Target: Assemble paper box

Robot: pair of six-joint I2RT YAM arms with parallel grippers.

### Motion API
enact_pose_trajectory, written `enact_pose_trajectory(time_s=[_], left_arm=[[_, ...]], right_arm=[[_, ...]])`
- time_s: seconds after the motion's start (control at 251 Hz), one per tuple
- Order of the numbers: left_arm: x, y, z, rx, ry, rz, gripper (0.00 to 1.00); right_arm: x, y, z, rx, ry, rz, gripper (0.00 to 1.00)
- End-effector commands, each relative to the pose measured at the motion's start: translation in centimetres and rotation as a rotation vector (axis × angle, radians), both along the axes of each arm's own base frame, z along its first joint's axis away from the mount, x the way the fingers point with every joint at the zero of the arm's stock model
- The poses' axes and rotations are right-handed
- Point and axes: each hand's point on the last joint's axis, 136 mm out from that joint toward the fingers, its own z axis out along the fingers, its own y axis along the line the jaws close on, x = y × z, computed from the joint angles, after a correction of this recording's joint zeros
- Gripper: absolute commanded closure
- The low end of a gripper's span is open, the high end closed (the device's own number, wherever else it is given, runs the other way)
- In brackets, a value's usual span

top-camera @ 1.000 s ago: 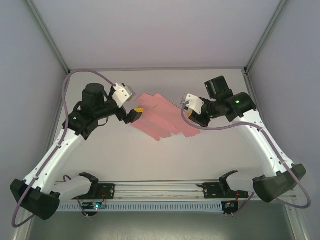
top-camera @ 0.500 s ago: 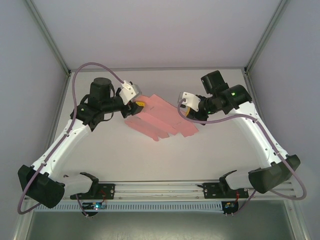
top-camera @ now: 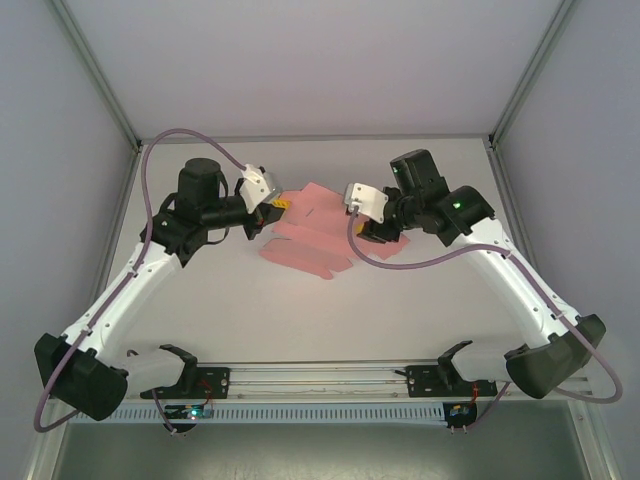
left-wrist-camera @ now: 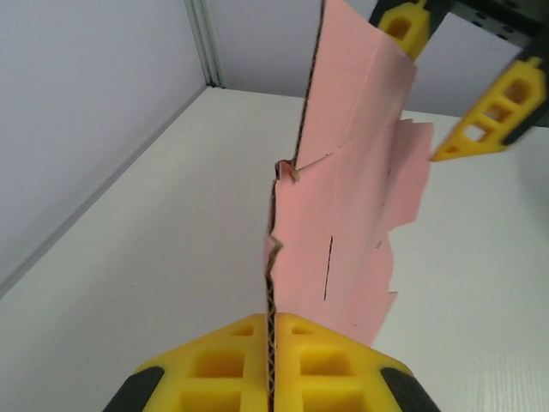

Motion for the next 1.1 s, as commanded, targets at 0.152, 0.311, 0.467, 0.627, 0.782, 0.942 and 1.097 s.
enact_pose_trajectory(time_s=[0.152,0.311,0.467,0.627,0.782,0.942,1.097], left_arm=[[-0.7,0.8,1.4,-0.075,0.027,0.056,1.00],[-1.1,1.6,2.7,-0.158,0.100,0.141,0.59],[-3.9,3.0,3.4,-0.259,0.114,0.192,0.00],[-4.2,7.1,3.4,-0.374,0.161,0.466,0.00],[-1.5,9.4,0.6,-0.345,0.310,0.702,0.00],[3.1,9.4,-4.4,-0.263,0.436,0.841,0.00],[6.7,9.7,-8.4,-0.183,0.511,0.948,0.00]], right_arm=[[1.7,1.5,3.9,0.117,-0.118,-0.021,1.00],[-1.4,2.2,5.2,0.097,-0.049,0.073,1.00],[-5.4,2.4,3.6,0.053,0.173,0.114,1.00],[-4.0,2.1,-2.7,-0.053,0.321,0.013,1.00],[3.3,2.0,-6.0,-0.089,0.263,-0.114,1.00],[10.7,1.2,-10.7,-0.249,0.061,-0.193,1.00],[12.6,2.9,-13.3,-0.229,0.007,-0.171,1.00]])
